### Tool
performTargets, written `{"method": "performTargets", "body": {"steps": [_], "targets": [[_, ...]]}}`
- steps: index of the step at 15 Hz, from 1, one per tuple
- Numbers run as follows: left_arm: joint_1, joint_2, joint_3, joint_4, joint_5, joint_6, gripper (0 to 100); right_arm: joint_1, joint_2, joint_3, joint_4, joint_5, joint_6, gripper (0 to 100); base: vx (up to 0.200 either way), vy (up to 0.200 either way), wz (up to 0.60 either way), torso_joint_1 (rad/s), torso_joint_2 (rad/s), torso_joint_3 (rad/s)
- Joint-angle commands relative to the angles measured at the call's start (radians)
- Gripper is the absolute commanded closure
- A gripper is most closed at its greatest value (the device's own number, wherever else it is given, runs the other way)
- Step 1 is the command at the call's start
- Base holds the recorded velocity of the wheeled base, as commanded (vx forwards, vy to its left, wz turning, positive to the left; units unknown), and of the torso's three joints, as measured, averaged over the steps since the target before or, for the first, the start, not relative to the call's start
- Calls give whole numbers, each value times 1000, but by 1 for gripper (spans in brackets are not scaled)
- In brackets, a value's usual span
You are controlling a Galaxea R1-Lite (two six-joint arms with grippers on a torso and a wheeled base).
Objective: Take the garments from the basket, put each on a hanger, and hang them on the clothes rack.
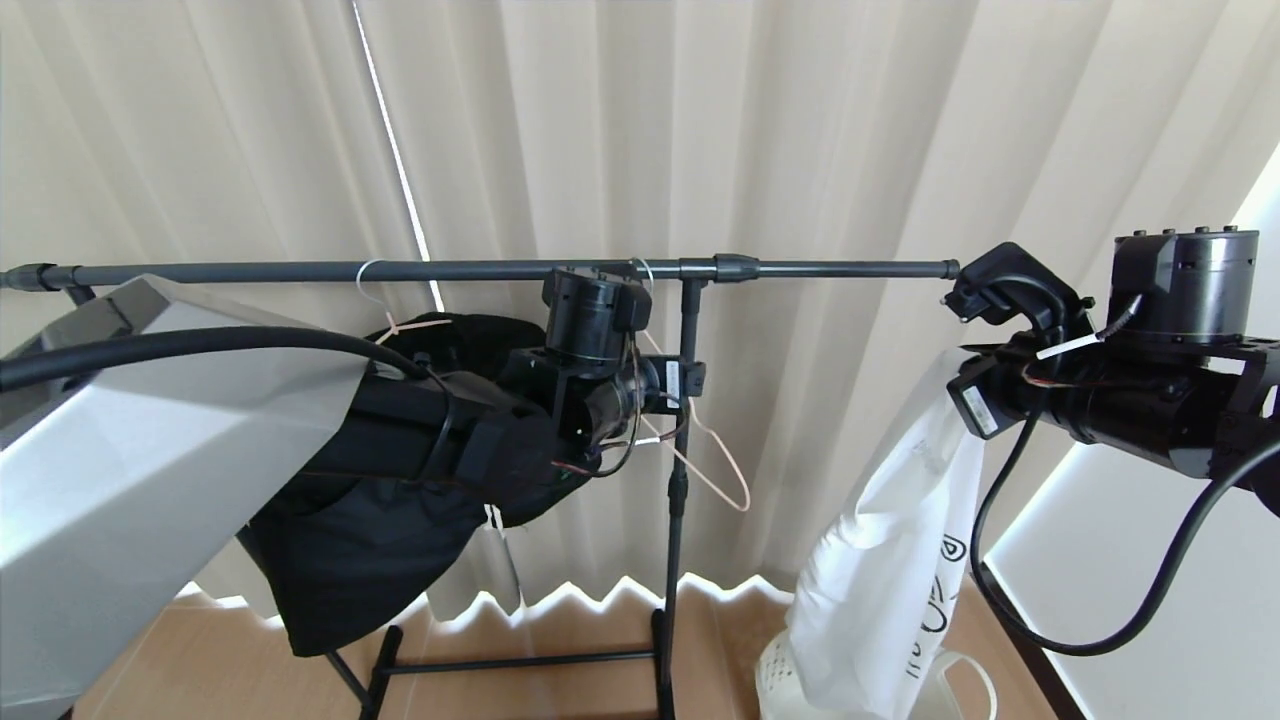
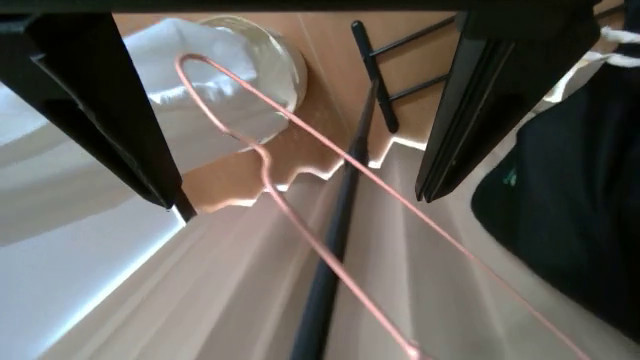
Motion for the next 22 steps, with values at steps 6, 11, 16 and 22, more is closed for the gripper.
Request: {"method": "performTargets", "body": {"steps": [6,11,16,22], "targets": [[34,92,-83,5,68,-1,0,0,4,-2,0,-1,-1,100,0,0,0,0,0,0],[39,90,-60,25,111,4,0,0,7,0,0,-1,-1,100,0,0,0,0,0,0],[37,-1,-29,174,146,4,0,0,2,0,-2,-1,-1,100,0,0,0,0,0,0],[36,-37,52,222,154,5,0,0,-2,1,-2,-1,-1,100,0,0,0,0,0,0]]}}
